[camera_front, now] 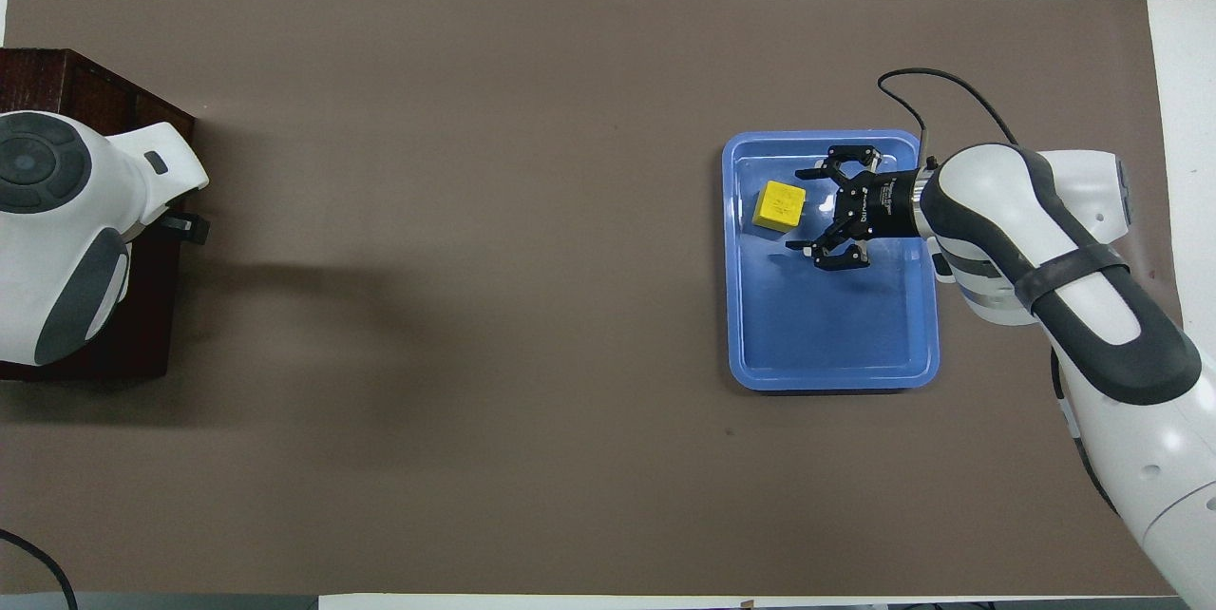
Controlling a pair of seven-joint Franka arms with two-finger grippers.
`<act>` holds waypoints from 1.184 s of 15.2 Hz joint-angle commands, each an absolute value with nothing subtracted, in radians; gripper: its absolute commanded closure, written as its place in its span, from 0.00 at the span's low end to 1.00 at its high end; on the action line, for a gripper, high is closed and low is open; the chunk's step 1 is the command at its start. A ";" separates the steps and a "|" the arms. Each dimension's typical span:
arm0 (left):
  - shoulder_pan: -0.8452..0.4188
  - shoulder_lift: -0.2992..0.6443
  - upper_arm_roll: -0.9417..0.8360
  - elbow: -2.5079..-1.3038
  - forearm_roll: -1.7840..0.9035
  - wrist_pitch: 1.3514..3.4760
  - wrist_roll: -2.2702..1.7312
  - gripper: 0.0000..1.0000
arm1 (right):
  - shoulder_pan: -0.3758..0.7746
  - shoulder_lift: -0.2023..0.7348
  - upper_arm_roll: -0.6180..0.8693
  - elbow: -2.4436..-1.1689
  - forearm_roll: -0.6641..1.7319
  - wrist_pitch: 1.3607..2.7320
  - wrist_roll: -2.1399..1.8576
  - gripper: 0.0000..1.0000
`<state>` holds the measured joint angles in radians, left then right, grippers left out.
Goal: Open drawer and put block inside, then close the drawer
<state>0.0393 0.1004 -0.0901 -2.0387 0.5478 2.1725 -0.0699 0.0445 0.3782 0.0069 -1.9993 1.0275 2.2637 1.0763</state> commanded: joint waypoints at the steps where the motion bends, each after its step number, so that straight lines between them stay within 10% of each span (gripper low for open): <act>1: 0.049 0.092 -0.095 -2.072 0.571 2.218 -0.067 0.00 | 0.034 0.367 0.014 -2.019 1.055 2.275 1.037 0.00; 6: 0.038 0.110 -0.095 -2.094 0.571 2.250 -0.072 0.00 | 0.034 0.367 0.014 -2.019 1.055 2.275 1.040 0.12; 10: 0.009 0.133 -0.098 -2.086 0.571 2.247 -0.074 0.00 | 0.034 0.368 0.014 -2.017 1.055 2.289 1.045 1.00; 18: -0.141 0.132 -0.101 -2.065 0.555 2.174 -0.089 0.00 | 0.043 0.367 0.012 -1.941 1.031 2.202 1.087 1.00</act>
